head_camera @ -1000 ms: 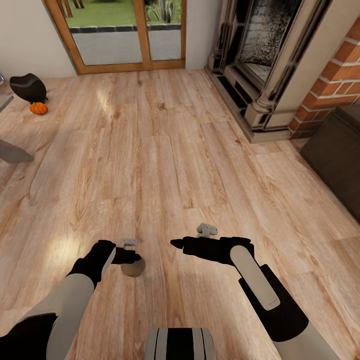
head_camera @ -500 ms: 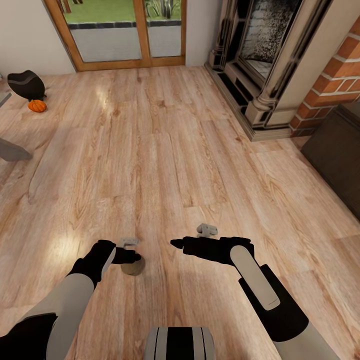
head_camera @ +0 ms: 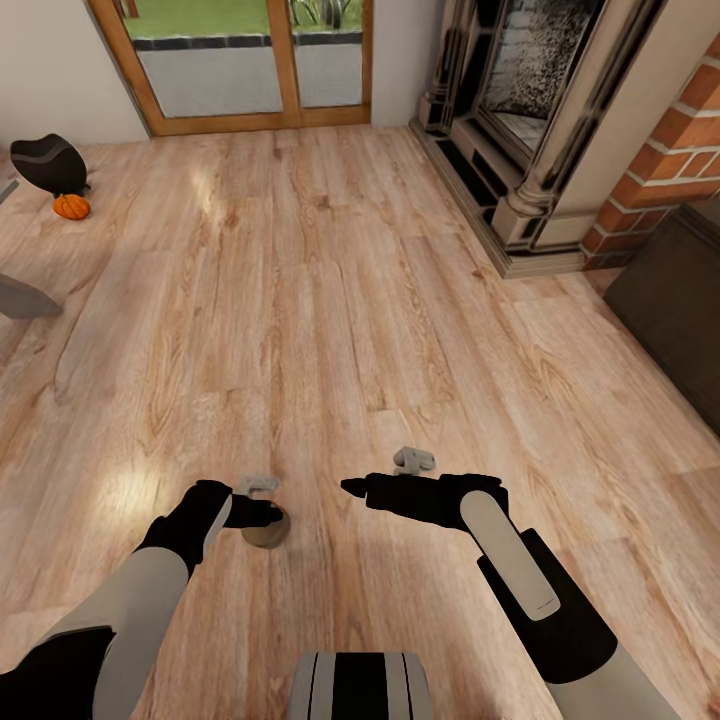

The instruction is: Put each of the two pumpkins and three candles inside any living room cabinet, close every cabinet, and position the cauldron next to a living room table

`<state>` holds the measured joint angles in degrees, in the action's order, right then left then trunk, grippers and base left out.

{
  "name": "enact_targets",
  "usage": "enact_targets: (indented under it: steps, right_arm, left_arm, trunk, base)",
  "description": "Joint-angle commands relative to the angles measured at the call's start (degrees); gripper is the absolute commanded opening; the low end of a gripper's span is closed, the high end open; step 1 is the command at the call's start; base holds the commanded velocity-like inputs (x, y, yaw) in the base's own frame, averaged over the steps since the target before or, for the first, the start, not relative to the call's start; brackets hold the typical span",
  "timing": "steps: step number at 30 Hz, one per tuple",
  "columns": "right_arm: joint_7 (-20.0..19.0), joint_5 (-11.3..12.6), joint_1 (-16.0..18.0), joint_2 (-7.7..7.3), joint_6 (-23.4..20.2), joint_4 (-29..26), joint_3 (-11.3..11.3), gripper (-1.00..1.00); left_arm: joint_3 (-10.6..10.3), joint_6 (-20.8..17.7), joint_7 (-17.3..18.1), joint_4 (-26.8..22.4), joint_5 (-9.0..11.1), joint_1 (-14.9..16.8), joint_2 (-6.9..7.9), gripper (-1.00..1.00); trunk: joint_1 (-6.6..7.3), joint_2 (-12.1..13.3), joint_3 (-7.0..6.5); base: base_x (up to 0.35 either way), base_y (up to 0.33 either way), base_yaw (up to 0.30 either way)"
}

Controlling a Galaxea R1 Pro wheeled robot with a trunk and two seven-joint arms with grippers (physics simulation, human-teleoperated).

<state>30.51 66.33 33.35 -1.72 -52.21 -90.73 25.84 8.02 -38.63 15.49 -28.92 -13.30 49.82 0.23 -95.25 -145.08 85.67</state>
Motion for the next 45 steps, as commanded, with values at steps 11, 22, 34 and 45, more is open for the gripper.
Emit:
enact_targets:
  steps: [11, 22, 34, 45]
  right_arm:
    - [0.60, 0.55, 0.05, -0.04, 0.01, -0.07, 0.09, 1.00]
    - [0.60, 0.55, 0.05, -0.04, 0.00, -0.06, 0.09, 1.00]
    - [0.60, 0.53, 0.05, -0.04, 0.00, -0.06, 0.09, 1.00]
    - [0.60, 0.49, 0.05, -0.04, 0.01, -0.06, 0.09, 1.00]
  left_arm:
    - [0.33, -0.22, 0.67, -0.08, -0.65, -0.03, -0.05, 1.00]
    - [0.40, -0.22, 0.45, -0.08, -0.67, 0.01, -0.05, -1.00]
    - [0.41, -0.26, 0.41, 0.00, -0.59, 0.01, -0.05, -1.00]
    - [0.41, -0.39, 0.48, -0.01, -0.45, 0.03, -0.03, -1.00]
  trunk:
    - [-0.09, -0.07, 0.92]
    - [-0.09, -0.07, 0.92]
    - [-0.09, -0.07, 0.92]
    - [-0.09, -0.07, 0.92]
  base:
    - [0.000, 0.000, 0.000]
    - [0.000, 0.000, 0.000]
    - [0.000, 0.000, 0.000]
    - [0.000, 0.000, 0.000]
